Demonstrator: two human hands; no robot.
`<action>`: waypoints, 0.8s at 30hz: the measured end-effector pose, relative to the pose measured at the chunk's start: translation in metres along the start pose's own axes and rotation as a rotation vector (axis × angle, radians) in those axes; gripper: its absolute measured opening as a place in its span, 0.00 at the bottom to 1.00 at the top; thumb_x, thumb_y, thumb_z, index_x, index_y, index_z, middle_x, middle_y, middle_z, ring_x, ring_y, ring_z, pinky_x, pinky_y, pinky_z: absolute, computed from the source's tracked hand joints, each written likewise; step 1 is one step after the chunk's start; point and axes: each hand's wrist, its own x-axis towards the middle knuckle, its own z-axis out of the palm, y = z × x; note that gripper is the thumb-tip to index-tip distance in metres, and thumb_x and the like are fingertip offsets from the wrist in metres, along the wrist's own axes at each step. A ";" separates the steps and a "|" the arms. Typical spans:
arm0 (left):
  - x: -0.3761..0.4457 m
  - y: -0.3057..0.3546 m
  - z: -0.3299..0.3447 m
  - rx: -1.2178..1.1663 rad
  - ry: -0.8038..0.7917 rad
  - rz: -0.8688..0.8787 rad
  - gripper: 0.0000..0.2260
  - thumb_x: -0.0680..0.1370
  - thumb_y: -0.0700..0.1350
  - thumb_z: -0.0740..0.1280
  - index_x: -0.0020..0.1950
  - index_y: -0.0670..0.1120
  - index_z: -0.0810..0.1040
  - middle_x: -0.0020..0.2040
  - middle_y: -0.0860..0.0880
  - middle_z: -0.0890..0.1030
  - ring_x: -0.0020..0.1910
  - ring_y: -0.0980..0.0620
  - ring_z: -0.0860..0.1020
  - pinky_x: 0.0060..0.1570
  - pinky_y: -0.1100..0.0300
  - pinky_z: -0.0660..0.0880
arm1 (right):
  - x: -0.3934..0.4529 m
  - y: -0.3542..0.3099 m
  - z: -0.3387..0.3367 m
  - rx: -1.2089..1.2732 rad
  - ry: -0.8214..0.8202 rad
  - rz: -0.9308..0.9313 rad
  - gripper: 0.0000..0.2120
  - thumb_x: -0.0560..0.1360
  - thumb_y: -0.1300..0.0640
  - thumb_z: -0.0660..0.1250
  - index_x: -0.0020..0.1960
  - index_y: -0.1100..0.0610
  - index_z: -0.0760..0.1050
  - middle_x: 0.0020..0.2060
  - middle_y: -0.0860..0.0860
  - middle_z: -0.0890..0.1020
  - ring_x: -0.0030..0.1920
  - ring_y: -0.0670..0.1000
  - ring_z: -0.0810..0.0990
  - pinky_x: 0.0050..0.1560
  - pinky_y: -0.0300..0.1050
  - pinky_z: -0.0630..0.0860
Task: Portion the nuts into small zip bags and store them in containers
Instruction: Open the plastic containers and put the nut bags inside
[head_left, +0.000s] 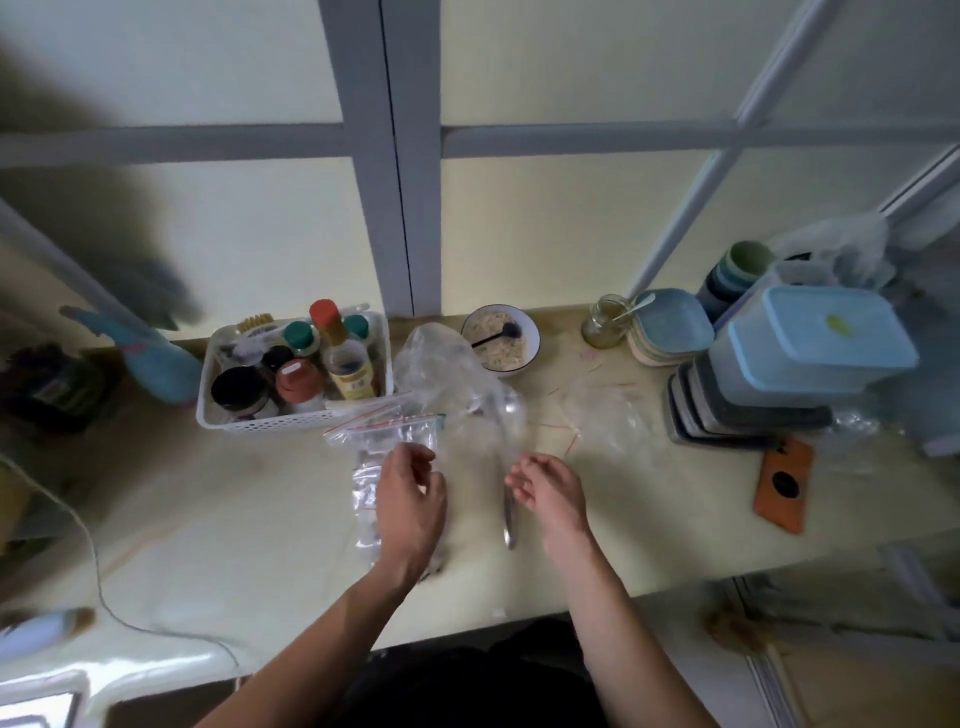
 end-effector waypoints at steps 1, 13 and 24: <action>-0.001 0.013 0.016 -0.007 -0.024 0.017 0.11 0.72 0.34 0.65 0.46 0.50 0.74 0.43 0.51 0.77 0.41 0.54 0.76 0.40 0.61 0.71 | 0.006 -0.016 -0.016 0.003 0.006 -0.027 0.03 0.80 0.65 0.66 0.51 0.61 0.78 0.41 0.56 0.83 0.36 0.51 0.83 0.39 0.40 0.77; -0.023 0.208 0.234 -0.302 -0.294 -0.051 0.08 0.79 0.52 0.61 0.52 0.51 0.77 0.49 0.53 0.81 0.50 0.55 0.79 0.51 0.54 0.78 | -0.026 -0.275 -0.214 -0.597 -0.554 -0.327 0.09 0.83 0.55 0.64 0.57 0.58 0.79 0.50 0.52 0.86 0.42 0.52 0.82 0.39 0.40 0.72; 0.019 0.260 0.317 -0.390 -0.642 -0.644 0.25 0.79 0.68 0.52 0.64 0.54 0.75 0.63 0.49 0.78 0.63 0.47 0.74 0.67 0.42 0.70 | 0.164 -0.309 -0.365 0.009 0.273 -0.086 0.13 0.83 0.52 0.61 0.43 0.55 0.77 0.37 0.52 0.81 0.35 0.49 0.78 0.36 0.42 0.71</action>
